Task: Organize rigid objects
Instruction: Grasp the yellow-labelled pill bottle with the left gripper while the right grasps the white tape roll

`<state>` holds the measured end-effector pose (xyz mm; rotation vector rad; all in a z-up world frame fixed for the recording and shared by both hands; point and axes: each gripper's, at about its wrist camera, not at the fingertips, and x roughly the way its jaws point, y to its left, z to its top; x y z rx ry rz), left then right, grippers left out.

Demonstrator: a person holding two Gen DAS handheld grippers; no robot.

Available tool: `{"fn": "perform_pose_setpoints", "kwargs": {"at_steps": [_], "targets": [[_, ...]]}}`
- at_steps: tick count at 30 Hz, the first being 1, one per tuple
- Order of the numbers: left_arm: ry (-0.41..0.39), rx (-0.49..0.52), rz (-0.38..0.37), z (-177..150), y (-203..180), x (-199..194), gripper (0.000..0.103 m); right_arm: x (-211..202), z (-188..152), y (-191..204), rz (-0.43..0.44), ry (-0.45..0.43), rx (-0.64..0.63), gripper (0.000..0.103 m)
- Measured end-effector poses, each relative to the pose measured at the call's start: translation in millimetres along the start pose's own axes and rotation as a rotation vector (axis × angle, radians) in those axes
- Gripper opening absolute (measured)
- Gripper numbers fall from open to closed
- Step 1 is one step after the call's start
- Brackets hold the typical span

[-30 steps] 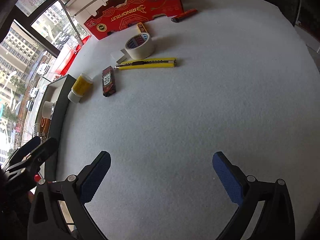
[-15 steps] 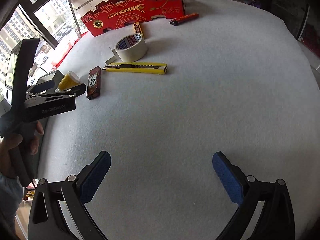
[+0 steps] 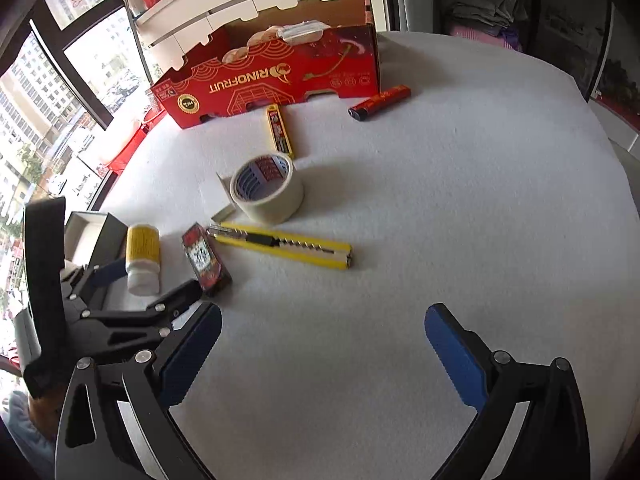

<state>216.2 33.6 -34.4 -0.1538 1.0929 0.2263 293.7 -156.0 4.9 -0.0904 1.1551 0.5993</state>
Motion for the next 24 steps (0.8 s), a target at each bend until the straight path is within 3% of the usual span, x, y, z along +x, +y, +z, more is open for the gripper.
{"fn": "perform_pose_setpoints", "kwargs": {"at_steps": [11,12,13,16,19,21,24], "targets": [[-0.022,-0.014,0.010,1,-2,6,0.103,62,47,41,-0.068,-0.006,-0.116,0.102],[-0.027,-0.013,0.009,1,-2,6,0.103,66,48,41,-0.069,0.001,-0.121,0.096],[-0.029,-0.014,0.010,1,-2,6,0.103,69,47,41,-0.075,0.019,-0.121,0.075],[-0.028,-0.015,0.006,0,-3,4,0.099,65,47,44,-0.094,0.011,-0.137,0.054],[-0.040,0.003,-0.002,0,-7,-4,0.073,58,44,39,-0.091,0.013,-0.106,0.054],[-0.033,0.010,-0.004,-1,-9,-9,0.038,48,41,34,-0.099,-0.006,-0.090,0.054],[-0.005,-0.032,-0.035,-6,-5,-14,0.038,25,33,28,-0.092,-0.040,-0.072,0.054]]}}
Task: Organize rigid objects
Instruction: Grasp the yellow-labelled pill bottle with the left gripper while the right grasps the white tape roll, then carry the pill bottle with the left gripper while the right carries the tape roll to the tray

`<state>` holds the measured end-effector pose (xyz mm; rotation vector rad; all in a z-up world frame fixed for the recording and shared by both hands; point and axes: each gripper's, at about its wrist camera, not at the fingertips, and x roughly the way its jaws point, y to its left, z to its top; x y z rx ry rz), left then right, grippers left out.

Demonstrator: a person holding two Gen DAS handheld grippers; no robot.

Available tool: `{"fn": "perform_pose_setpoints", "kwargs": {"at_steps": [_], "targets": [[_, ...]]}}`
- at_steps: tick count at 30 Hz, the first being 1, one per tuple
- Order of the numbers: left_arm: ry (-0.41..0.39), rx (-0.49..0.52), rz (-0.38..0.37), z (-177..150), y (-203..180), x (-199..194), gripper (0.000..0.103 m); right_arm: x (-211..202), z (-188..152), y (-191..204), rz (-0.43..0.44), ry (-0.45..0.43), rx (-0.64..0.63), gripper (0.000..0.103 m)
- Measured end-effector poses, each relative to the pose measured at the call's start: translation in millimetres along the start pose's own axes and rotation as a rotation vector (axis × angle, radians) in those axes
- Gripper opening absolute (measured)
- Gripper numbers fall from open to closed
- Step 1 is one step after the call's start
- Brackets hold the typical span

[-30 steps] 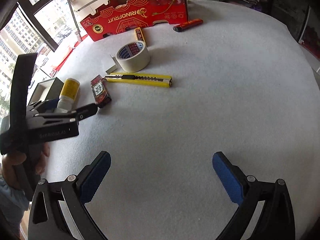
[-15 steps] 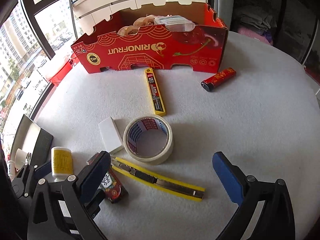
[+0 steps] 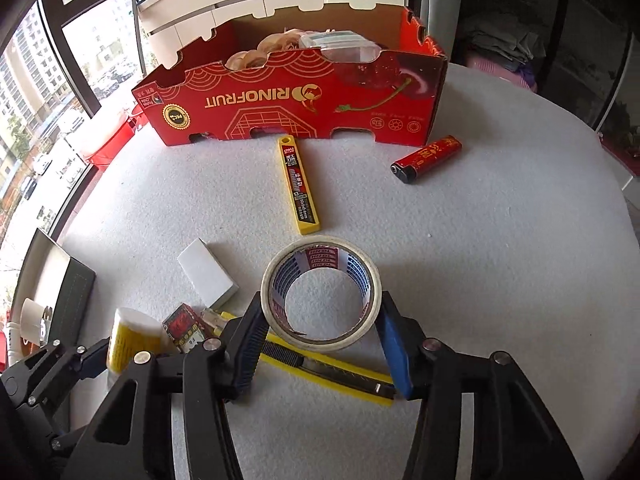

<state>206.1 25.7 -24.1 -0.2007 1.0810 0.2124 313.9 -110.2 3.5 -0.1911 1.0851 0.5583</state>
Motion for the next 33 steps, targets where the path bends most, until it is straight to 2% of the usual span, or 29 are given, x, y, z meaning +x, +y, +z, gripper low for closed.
{"fn": "perform_pose_setpoints", "kwargs": {"at_steps": [5,11,15,24,33], "targets": [[-0.012,-0.023,-0.040,-21,-4,-23,0.038,-42,-22,-5,0.027,-0.044,0.006,0.054],[-0.028,-0.026,-0.052,-52,-19,-55,0.038,-75,-61,4,0.064,-0.023,-0.018,0.054],[-0.037,-0.021,-0.033,-74,-27,-74,0.038,-92,-87,11,0.073,-0.010,-0.031,0.054],[-0.069,-0.024,-0.029,-122,-29,-106,0.038,-120,-137,18,0.058,0.025,-0.044,0.054],[-0.083,-0.024,-0.026,-165,-27,-118,0.038,-129,-179,32,0.069,0.063,-0.038,0.054]]}}
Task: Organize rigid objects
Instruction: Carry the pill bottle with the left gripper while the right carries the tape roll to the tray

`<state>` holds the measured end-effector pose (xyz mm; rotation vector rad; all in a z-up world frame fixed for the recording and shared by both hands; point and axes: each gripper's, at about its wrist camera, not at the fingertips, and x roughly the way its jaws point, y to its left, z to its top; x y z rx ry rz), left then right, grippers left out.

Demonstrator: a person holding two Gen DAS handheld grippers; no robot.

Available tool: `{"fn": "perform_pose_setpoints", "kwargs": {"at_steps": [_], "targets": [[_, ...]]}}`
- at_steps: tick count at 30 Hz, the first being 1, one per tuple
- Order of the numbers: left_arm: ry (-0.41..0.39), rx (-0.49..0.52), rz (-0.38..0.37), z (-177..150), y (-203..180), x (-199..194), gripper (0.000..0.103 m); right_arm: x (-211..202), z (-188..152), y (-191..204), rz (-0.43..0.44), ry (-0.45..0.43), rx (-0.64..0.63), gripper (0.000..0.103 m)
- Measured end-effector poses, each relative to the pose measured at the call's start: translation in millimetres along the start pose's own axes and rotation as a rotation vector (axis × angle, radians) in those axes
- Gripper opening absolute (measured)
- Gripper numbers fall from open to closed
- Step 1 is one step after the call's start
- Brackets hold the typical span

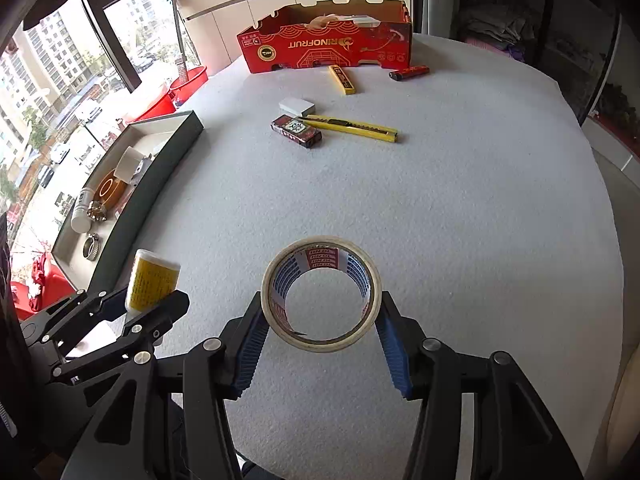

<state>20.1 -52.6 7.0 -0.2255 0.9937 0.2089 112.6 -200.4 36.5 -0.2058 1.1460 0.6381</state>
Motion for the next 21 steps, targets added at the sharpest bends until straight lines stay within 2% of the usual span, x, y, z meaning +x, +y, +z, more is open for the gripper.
{"fn": "perform_pose_setpoints", "kwargs": {"at_steps": [9,21], "targets": [[-0.054,-0.048,0.016,-12,22,-18,0.038,1,-21,26,0.025,0.018,-0.011,0.054],[-0.090,-0.161,0.038,-24,64,-29,0.038,14,-21,66,0.045,0.059,-0.070,0.054]]}}
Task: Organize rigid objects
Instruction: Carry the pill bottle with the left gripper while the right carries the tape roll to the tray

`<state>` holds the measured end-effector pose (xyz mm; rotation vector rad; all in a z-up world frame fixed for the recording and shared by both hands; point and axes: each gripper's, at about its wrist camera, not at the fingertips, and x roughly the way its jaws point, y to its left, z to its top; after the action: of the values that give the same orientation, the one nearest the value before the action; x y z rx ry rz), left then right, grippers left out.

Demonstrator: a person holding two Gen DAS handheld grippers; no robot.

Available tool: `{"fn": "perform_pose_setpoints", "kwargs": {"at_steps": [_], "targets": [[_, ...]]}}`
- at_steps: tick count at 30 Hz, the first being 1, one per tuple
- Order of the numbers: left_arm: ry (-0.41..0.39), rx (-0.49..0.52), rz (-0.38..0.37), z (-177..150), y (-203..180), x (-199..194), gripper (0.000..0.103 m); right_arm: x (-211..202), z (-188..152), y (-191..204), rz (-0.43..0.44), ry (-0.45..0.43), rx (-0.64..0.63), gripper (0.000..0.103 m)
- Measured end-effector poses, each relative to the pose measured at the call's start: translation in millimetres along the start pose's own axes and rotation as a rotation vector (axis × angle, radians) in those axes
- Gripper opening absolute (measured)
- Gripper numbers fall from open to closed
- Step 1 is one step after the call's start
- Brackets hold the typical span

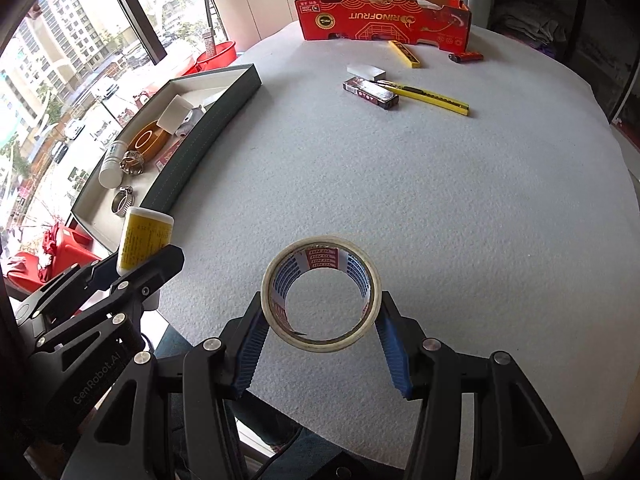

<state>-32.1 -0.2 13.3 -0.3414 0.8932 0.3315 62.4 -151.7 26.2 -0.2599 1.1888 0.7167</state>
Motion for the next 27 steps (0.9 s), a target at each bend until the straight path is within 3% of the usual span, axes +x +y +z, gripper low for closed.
{"fn": "perform_pose_setpoints", "kwargs": {"at_steps": [11,27], "targets": [[-0.066,-0.111,0.073,16,55,-15,0.038,5,36,38,0.020,-0.006,-0.085,0.054],[-0.050,-0.238,0.174,26,128,-5,0.038,25,85,108,0.094,0.004,-0.213,0.054]]}}
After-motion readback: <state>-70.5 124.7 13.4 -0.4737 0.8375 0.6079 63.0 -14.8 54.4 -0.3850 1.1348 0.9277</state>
